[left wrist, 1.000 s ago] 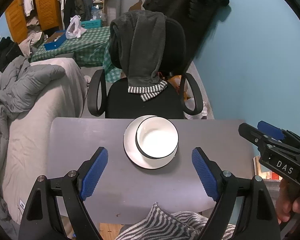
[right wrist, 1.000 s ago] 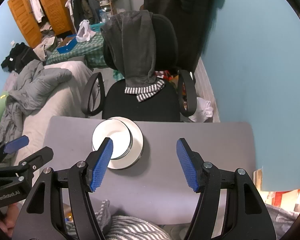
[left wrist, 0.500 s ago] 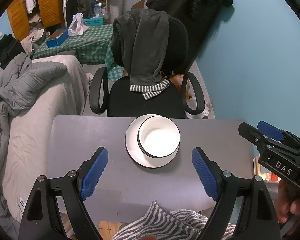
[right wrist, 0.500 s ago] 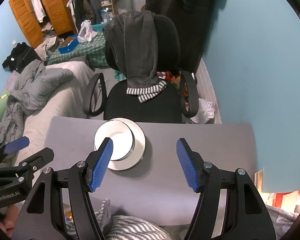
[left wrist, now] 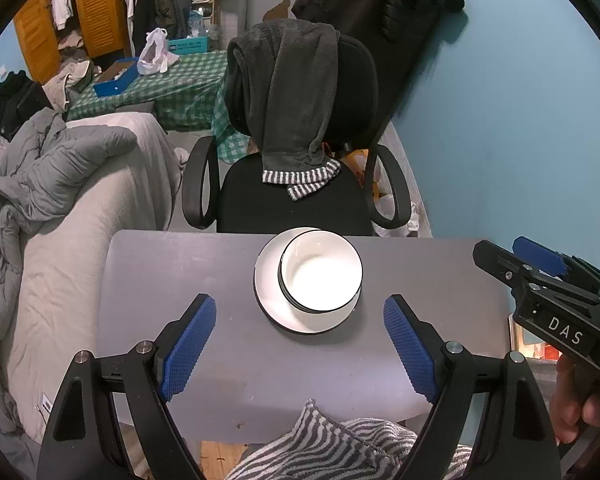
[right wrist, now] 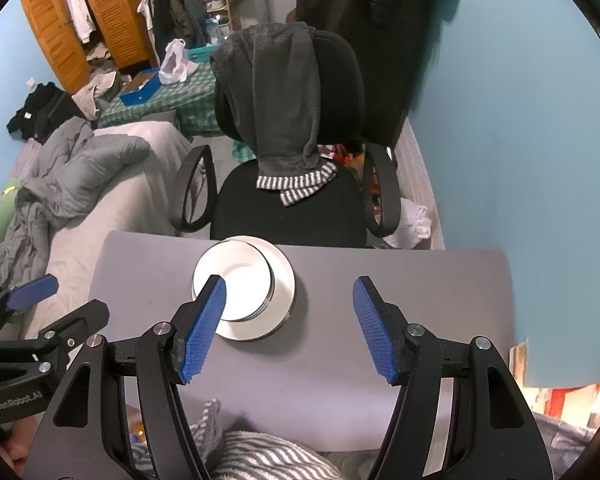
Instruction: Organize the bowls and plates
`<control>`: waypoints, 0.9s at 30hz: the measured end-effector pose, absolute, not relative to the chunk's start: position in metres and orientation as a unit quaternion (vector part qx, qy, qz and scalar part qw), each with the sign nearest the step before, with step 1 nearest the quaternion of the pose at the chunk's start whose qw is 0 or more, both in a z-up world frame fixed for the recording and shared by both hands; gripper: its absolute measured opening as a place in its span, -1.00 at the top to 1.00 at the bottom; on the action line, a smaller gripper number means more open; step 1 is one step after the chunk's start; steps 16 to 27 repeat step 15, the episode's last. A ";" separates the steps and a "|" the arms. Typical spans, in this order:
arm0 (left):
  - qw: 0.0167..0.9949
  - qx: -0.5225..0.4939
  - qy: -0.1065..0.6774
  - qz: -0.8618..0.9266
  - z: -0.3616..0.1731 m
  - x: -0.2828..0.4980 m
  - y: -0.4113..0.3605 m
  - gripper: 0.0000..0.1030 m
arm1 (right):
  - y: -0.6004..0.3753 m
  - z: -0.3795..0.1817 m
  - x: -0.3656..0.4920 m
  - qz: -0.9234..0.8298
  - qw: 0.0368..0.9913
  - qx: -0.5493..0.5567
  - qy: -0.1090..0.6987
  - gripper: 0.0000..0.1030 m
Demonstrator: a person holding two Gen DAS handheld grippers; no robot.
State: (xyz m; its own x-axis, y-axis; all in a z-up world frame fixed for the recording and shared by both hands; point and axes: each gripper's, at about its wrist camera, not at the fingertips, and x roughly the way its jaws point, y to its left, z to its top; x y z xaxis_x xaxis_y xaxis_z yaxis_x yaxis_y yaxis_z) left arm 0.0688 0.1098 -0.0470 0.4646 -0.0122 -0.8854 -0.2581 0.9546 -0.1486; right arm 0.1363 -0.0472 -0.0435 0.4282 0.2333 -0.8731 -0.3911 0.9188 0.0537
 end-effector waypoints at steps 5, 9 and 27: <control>0.843 -0.132 0.517 0.071 -0.046 0.068 0.109 -0.73 | -0.047 -0.044 0.135 0.184 0.841 -0.079 0.503 -0.26; 0.842 -0.132 0.518 0.070 -0.045 0.067 0.111 -0.73 | -0.046 -0.046 0.133 0.184 0.839 -0.081 0.506 -0.26; 0.843 -0.133 0.517 0.068 -0.046 0.067 0.110 -0.73 | -0.045 -0.049 0.131 0.184 0.837 -0.085 0.509 -0.26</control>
